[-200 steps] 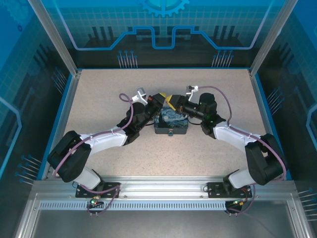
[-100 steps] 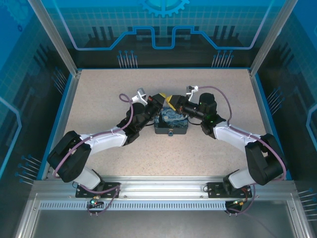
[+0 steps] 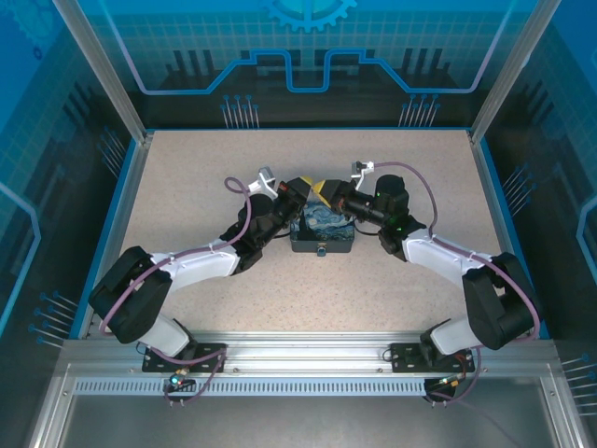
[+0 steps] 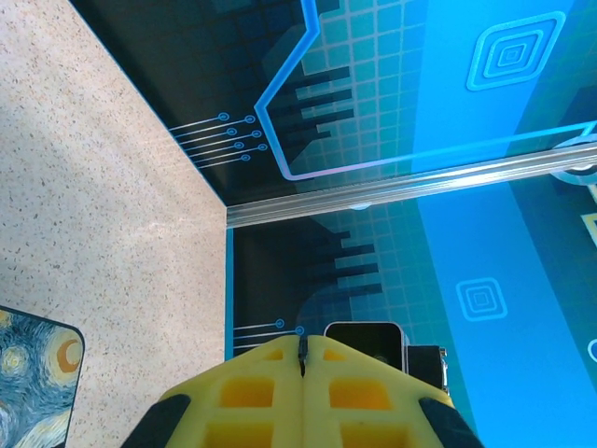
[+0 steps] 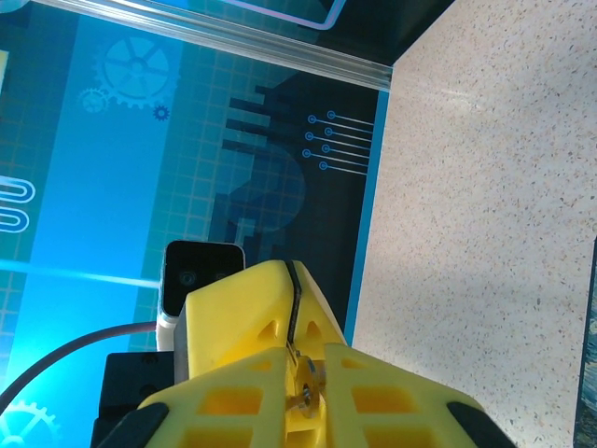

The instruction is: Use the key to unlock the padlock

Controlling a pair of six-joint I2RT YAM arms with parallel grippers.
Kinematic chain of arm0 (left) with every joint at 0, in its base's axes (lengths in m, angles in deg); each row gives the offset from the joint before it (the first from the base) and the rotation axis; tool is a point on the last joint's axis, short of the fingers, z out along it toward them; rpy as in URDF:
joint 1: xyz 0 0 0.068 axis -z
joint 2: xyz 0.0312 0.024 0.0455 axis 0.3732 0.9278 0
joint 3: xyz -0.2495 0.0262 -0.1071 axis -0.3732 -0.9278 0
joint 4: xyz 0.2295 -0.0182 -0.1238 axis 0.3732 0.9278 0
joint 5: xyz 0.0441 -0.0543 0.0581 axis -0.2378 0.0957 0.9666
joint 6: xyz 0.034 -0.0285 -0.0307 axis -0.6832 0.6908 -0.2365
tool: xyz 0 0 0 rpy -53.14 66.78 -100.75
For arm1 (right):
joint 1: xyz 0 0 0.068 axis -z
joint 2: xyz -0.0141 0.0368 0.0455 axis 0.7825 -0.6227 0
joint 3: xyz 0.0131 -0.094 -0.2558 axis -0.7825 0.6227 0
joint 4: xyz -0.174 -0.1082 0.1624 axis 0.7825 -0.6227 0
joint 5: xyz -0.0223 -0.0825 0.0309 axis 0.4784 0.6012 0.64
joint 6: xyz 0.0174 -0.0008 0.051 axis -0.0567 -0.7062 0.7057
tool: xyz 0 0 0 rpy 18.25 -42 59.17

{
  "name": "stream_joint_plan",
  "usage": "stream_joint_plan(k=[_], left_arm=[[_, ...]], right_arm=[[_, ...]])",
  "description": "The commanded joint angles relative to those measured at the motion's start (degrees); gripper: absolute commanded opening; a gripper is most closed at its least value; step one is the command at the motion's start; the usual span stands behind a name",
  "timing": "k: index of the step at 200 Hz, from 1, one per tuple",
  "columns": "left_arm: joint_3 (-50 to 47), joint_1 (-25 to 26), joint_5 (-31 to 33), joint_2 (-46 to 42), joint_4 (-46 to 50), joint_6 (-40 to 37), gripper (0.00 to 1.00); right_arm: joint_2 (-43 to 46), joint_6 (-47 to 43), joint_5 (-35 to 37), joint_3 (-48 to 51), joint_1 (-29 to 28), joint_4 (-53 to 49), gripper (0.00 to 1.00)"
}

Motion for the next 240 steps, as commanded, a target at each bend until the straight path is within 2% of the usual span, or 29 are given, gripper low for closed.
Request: stream_joint_plan(k=[1,75,140,168,240], left_arm=[[-0.8,0.5,1.1,-1.5,-1.6,-0.1,0.0],[-0.9,0.5,1.2,-1.4,-1.7,0.0,0.0],[1.1,0.4,-1.0,-1.4,0.8,-0.8,0.0],[2.0,0.4,-2.0,-1.0,1.9,-1.0,0.06],[3.9,0.4,-3.6,0.3,3.9,-0.7,0.0]], right_arm=[[1.5,-1.0,0.0,-0.9,0.2,0.2,0.13],[1.7,-1.1,-0.1,-0.2,0.4,0.0,0.0],[3.4,-3.8,-2.0,1.3,0.4,-1.0,0.0],[5.3,-4.8,-1.3,3.2,0.6,-2.5,0.0],[5.9,-5.9,-2.9,3.6,1.0,-3.4,0.0]])
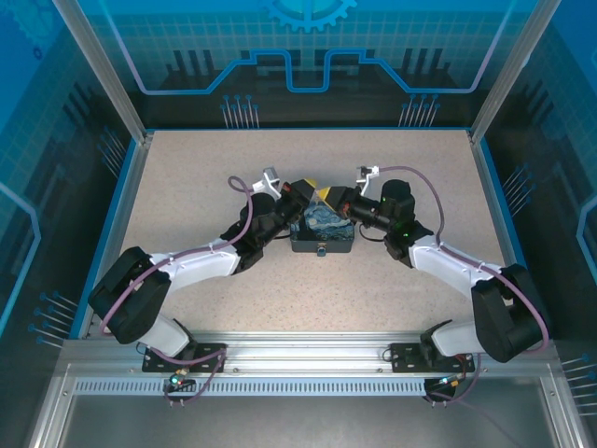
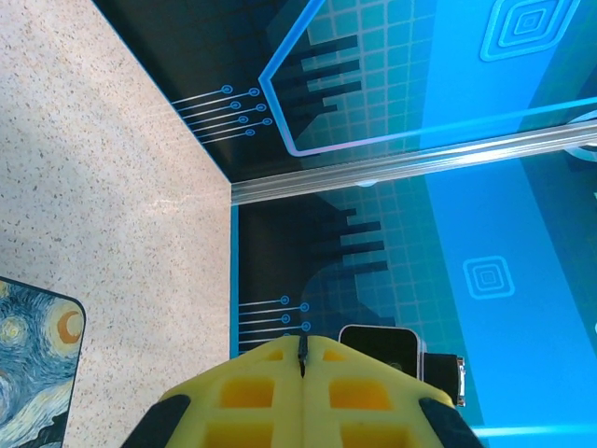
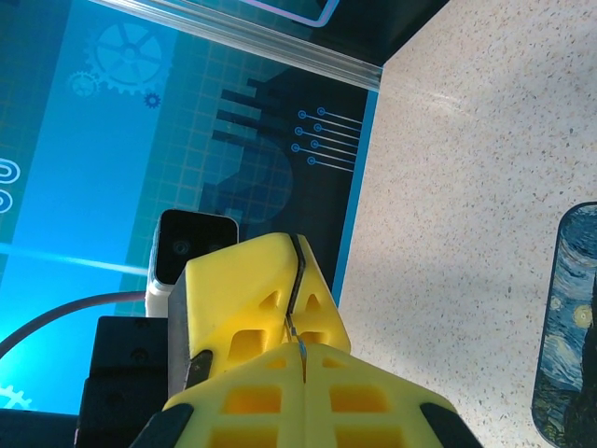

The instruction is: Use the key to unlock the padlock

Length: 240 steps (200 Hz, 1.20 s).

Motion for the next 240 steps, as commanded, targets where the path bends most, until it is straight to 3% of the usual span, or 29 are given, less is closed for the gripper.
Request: stream_joint_plan(k=[1,53,73,100,139,157,199,225,240], left_arm=[[2.6,0.0,-0.8,0.4,0.8,-0.7,0.0],[3.1,0.0,-1.2,0.6,1.3,-1.2,0.02],[2.7,-0.5,-1.6,-0.2,1.1,-1.8,0.17],[1.4,-3.0,-3.0,-4.7,4.6,-4.8,0.45],[0.9,-7.9,-6.4,-14.8,20.7,-12.7,0.77],[2.8,-9.6,-8.2,-18.2,30.0,-18.0,0.98],[8.8,-11.2,-12.9,-19.3,45.4,-32.6,0.99],[8.3,-11.2,-12.0,-18.9,47.6,-38.0,0.99],[6.5,-11.2,-9.0,-19.7,48.9,-36.8,0.99]], right_arm=[[1.5,-1.9,-2.4,0.5,0.2,-0.7,0.0],[2.0,-2.2,-2.1,1.0,0.4,-1.7,0.0],[3.1,-1.6,-0.4,2.1,1.2,-1.9,0.0],[5.3,-1.4,0.5,4.5,2.7,-3.1,0.0],[7.9,-2.2,-0.3,7.0,4.0,-4.9,0.0],[9.5,-3.4,-0.3,8.3,4.7,-7.0,0.0],[12.9,-7.1,-0.7,10.8,7.3,-13.8,0.0],[14.8,-10.6,-0.7,12.2,9.7,-19.5,0.0],[15.8,-11.1,-0.8,13.7,12.2,-21.0,0.0]])
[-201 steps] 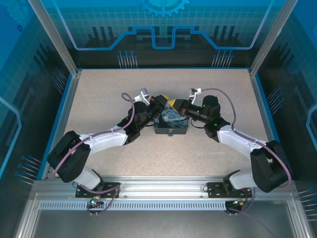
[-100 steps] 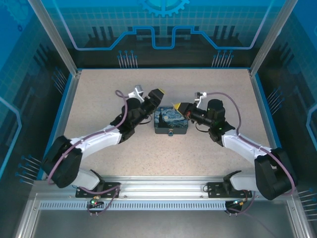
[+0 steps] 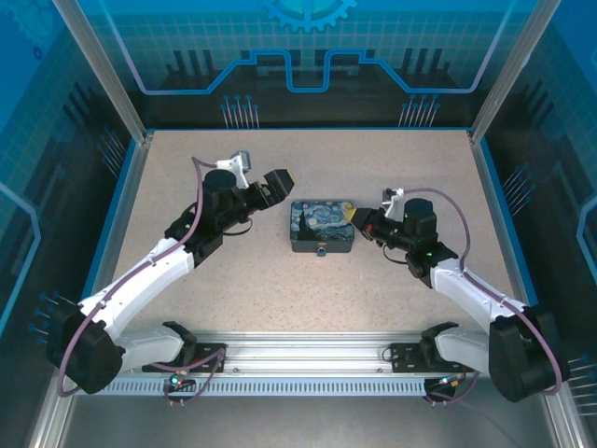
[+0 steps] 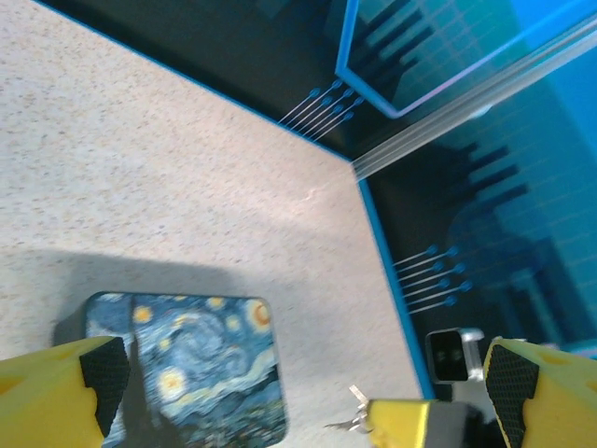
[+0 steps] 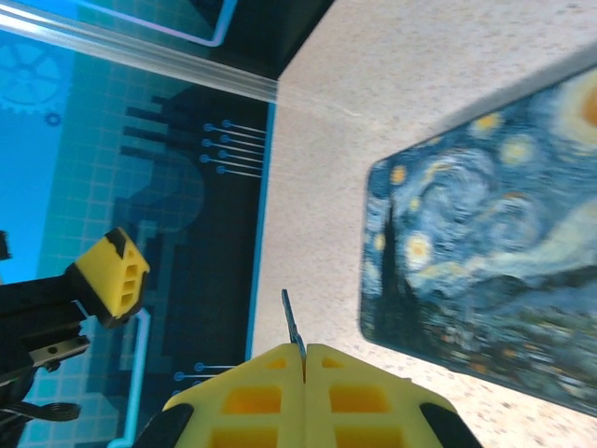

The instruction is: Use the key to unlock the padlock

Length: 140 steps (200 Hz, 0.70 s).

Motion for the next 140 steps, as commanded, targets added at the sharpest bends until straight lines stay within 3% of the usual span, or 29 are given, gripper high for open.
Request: stream_joint_plan(k=[1,50,140], left_arm=[[-1.2,-0.5,1.5,-0.5,6.4,-5.6,0.99],[-7.9,0.5,-8.2,0.4,3.9,-7.4,0.99],[-21.5,10.0,-6.0,1.1,-7.3,-3.6,0.99]], right_arm=[[2.2,-3.7,-0.7,2.4,3.8,-6.1,0.0],[2.6,-3.8,-0.6,5.0,10.1,-6.2,0.0],[-11.8,-2.3,1.9,1.8,3.6,4.2,0.0]])
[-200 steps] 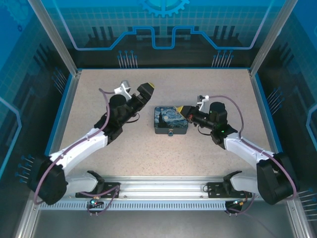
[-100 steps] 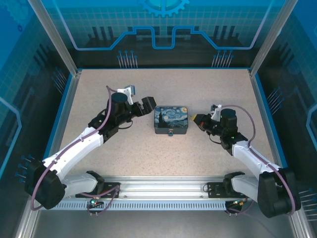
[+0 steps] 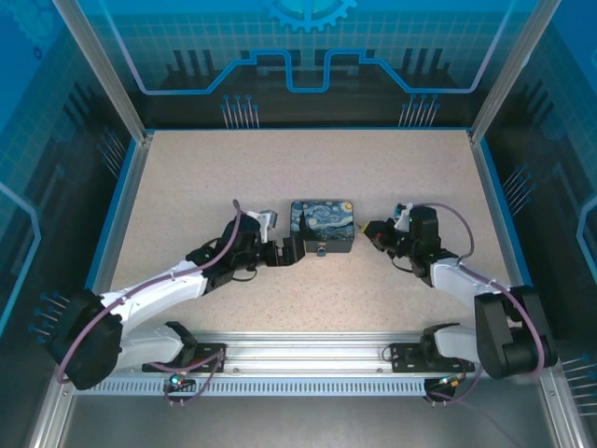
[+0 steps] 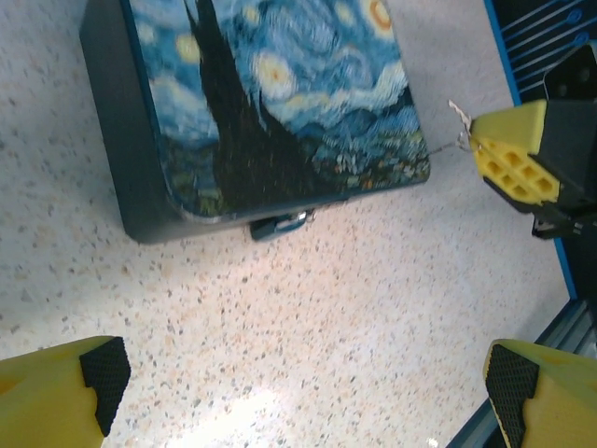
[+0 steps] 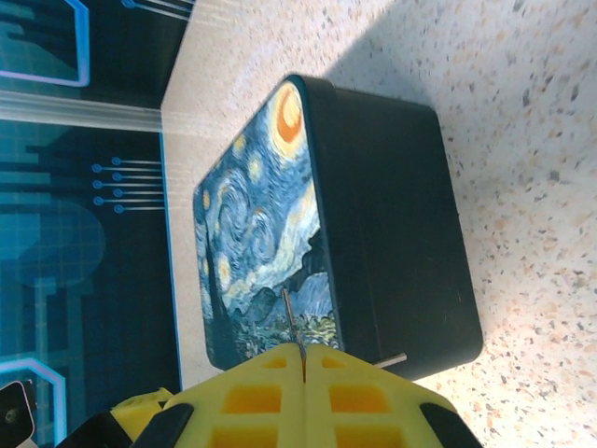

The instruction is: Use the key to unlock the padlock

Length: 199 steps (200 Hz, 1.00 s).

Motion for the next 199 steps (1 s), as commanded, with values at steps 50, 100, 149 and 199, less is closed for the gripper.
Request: stream_joint_plan(k=[50,100,149,199], left_arm=[[-3.0,1.6,1.9,-1.6,-4.8,1.3,0.99],[-3.0,1.6,1.2,-0.5,-5.0,0.3,0.99],[-0.6,4.4,-0.2,5.5,-5.6,-3.2,0.99],[2.0,8.5,3.9,12.9,-8.2,-7.9,0.99]], right_arm=[[-14.0,1.9,0.7,-8.8,-6.0,9.1,0.0],[-11.2,1.4,1.2,-8.5,-5.9,7.3,0.0],[-3.1,0.8,3.8,-7.2,-8.3,2.2,0.0],[-3.5,2.7,8.2,-5.0,-12.1,2.4,0.0]])
